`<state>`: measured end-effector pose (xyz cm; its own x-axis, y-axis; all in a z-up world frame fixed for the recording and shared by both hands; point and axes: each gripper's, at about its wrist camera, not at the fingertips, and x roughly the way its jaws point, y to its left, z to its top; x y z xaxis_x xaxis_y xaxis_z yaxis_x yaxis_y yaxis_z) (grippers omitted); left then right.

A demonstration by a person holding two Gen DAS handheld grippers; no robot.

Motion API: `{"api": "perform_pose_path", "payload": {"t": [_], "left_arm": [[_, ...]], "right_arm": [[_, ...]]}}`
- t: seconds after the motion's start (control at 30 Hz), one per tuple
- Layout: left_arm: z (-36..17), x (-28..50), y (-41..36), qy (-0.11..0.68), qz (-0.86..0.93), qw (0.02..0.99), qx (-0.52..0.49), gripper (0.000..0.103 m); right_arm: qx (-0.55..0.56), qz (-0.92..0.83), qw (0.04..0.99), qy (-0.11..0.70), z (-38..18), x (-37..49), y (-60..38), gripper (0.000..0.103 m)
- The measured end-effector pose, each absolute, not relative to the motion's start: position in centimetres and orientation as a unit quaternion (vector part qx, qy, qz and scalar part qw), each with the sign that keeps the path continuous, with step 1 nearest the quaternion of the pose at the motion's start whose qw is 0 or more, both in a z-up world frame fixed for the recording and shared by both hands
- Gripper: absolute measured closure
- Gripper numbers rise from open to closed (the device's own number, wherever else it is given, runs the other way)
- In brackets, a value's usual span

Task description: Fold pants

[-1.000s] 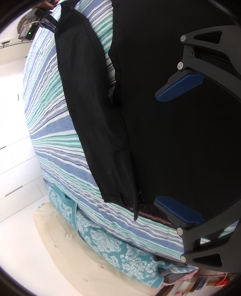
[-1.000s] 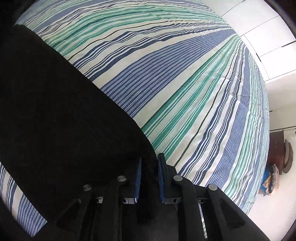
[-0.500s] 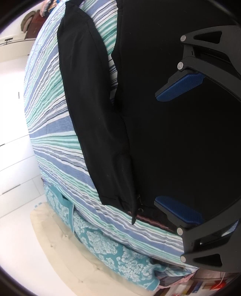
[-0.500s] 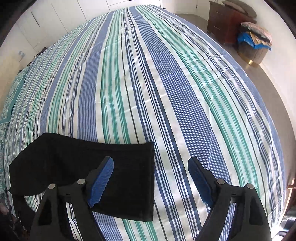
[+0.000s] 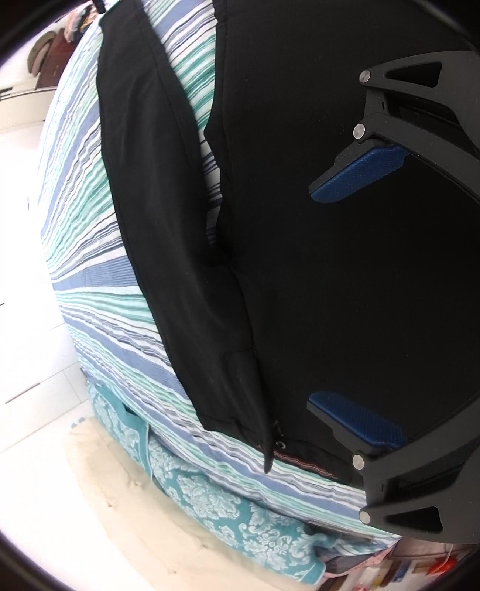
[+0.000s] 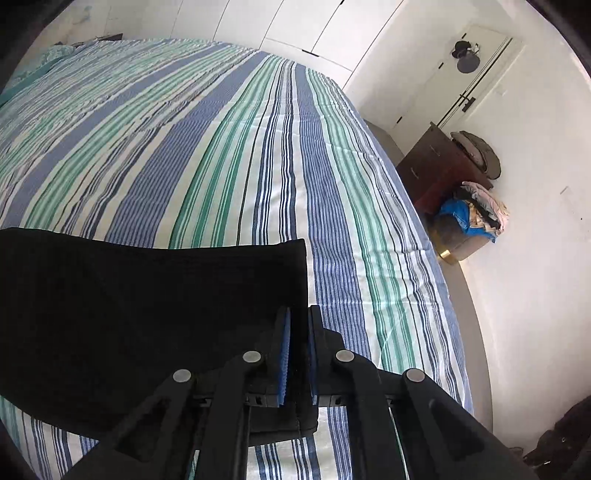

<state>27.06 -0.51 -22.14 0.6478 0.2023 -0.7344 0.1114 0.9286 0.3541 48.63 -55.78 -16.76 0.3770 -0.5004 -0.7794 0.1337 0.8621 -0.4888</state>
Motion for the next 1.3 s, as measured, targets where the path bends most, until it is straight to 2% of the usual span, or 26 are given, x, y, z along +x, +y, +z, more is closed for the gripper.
{"api": "perform_pose_path", "payload": {"t": [0.03, 0.07, 0.13, 0.27, 0.37, 0.43, 0.57, 0.8, 0.83, 0.93, 1.13, 1.2, 1.3], "left_arm": [[-22.2, 27.0, -0.7, 0.419, 0.023, 0.887, 0.193, 0.001], [-22.2, 26.9, -0.8, 0.418, 0.02, 0.887, 0.197, 0.001], [-21.8, 26.6, -0.8, 0.411, 0.013, 0.891, 0.193, 0.001], [-21.1, 26.4, -0.1, 0.405, 0.01, 0.897, 0.175, 0.001], [-22.8, 26.2, -0.1, 0.444, -0.008, 0.874, 0.195, 0.001], [-23.0, 25.2, -0.2, 0.436, -0.01, 0.875, 0.21, 0.001], [-23.0, 22.8, 0.7, 0.443, -0.024, 0.87, 0.215, 0.001], [-21.9, 21.6, 7.8, 0.483, 0.032, 0.865, 0.135, 0.0], [-21.8, 21.8, 9.6, 0.486, 0.06, 0.864, 0.12, 0.0], [-20.4, 21.8, 15.8, 0.481, 0.141, 0.864, 0.042, 0.001], [-16.9, 18.7, 26.8, 0.416, 0.241, 0.861, -0.163, 0.001], [-16.9, 18.4, 26.5, 0.414, 0.234, 0.862, -0.177, 0.001], [-17.1, 19.4, 21.6, 0.433, 0.18, 0.876, -0.108, 0.001]], "right_arm": [[-0.179, -0.2, 0.801, 0.535, -17.7, 48.9, -55.9, 0.081], [-0.179, -0.208, 0.795, 0.541, -18.2, 48.9, -56.0, 0.061], [-0.16, -0.226, 0.805, 0.524, -17.7, 47.7, -55.9, 0.04], [-0.106, -0.231, 0.844, 0.473, -13.7, 44.0, -53.4, 0.029], [-0.088, -0.17, 0.878, 0.439, -10.1, 39.5, -47.8, 0.016], [-0.071, -0.103, 0.892, 0.434, -8.9, 36.0, -43.0, 0.01], [-0.029, 0.03, 0.885, 0.463, -10.3, 28.4, -32.5, 0.009], [-0.017, 0.092, 0.844, 0.528, -19.4, 18.9, -18.7, 0.009], [-0.025, 0.086, 0.843, 0.53, -20.1, 18.1, -17.9, 0.005], [-0.063, 0.064, 0.846, 0.525, -20.6, 16.6, -16.5, 0.003], [-0.03, 0.032, 0.851, 0.523, -19.2, 15.2, -18.6, 0.002], [-0.016, 0.016, 0.858, 0.513, -18.9, 14.7, -19.5, 0.002], [-0.017, 0.011, 0.862, 0.506, -19.2, 14.5, -19.7, 0.002]]}}
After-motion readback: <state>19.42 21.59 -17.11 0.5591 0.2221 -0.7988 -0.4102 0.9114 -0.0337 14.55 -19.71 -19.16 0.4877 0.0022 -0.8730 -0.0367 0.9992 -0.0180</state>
